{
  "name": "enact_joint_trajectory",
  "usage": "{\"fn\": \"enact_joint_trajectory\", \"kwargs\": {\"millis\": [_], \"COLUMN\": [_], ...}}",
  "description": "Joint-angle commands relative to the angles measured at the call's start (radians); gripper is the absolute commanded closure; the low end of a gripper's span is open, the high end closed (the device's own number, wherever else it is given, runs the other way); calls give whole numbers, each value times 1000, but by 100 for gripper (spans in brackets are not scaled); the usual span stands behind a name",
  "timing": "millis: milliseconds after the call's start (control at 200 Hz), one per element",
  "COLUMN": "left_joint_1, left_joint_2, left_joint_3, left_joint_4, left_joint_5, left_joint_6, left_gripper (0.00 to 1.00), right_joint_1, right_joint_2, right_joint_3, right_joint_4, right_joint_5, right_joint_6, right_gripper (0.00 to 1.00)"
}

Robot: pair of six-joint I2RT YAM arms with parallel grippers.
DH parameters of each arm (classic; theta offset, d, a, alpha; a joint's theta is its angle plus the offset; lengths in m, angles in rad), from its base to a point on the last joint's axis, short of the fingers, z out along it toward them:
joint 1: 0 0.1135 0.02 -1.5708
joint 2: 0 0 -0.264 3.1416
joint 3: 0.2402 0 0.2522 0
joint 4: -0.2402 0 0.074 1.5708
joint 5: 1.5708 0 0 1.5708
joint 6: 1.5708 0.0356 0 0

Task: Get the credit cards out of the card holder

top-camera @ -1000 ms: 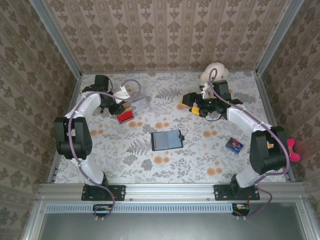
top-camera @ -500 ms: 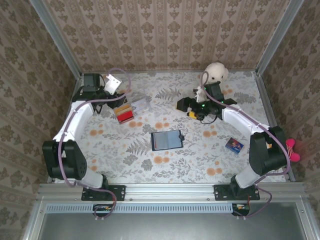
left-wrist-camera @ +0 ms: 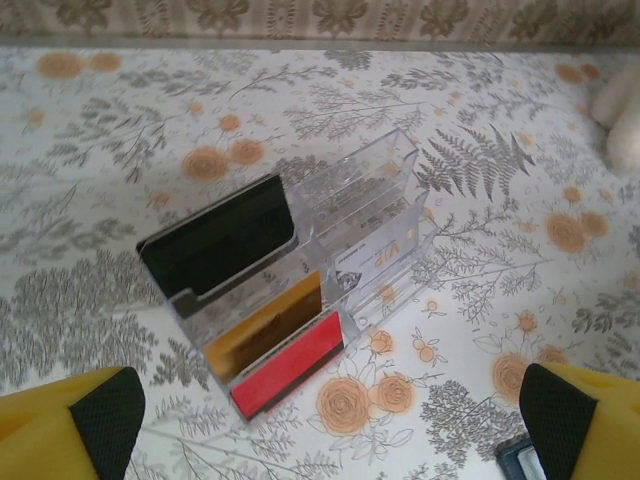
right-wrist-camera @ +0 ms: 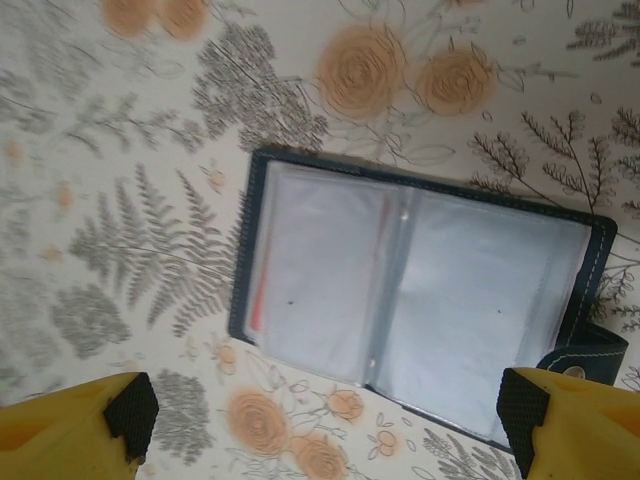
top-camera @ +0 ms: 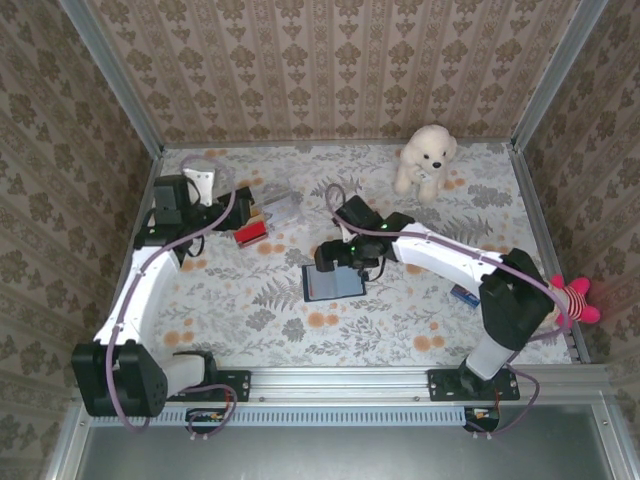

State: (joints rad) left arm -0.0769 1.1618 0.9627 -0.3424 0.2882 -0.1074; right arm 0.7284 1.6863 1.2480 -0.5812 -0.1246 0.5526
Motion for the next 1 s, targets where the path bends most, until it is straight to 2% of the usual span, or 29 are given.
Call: {"fn": "enact_joint_trajectory", "kwargs": {"millis": [0, 100, 300, 590, 805, 995], "left_joint_1": [7, 8, 1, -1, -3, -7], "left_joint_2": [-48, -49, -14, -15, 16, 10], "left_joint_3": [-25, -19, -41, -89, -102, -110], "left_joint_4": [-17, -94, -153, -119, -110, -95], "left_joint_5": [-55, -71, -78, -19, 4, 8], "left_joint_6": [-156, -242, -321, -329, -340, -357], "left_gripper": [0, 0, 0, 0, 0, 0], "right_joint_1": [46, 81, 120, 123, 125, 124], "right_joint_2": [67, 131, 256, 356, 369, 401], "right_joint_3": [68, 119, 213, 260, 235, 256], "right_joint_4": [-109, -150, -197, -209, -143, -183], "right_joint_5": [156, 202, 250, 212, 140, 186], "right_joint_6": [-6, -10, -32, -34, -47, -32], "right_gripper": [8, 8, 5, 1, 0, 1]}}
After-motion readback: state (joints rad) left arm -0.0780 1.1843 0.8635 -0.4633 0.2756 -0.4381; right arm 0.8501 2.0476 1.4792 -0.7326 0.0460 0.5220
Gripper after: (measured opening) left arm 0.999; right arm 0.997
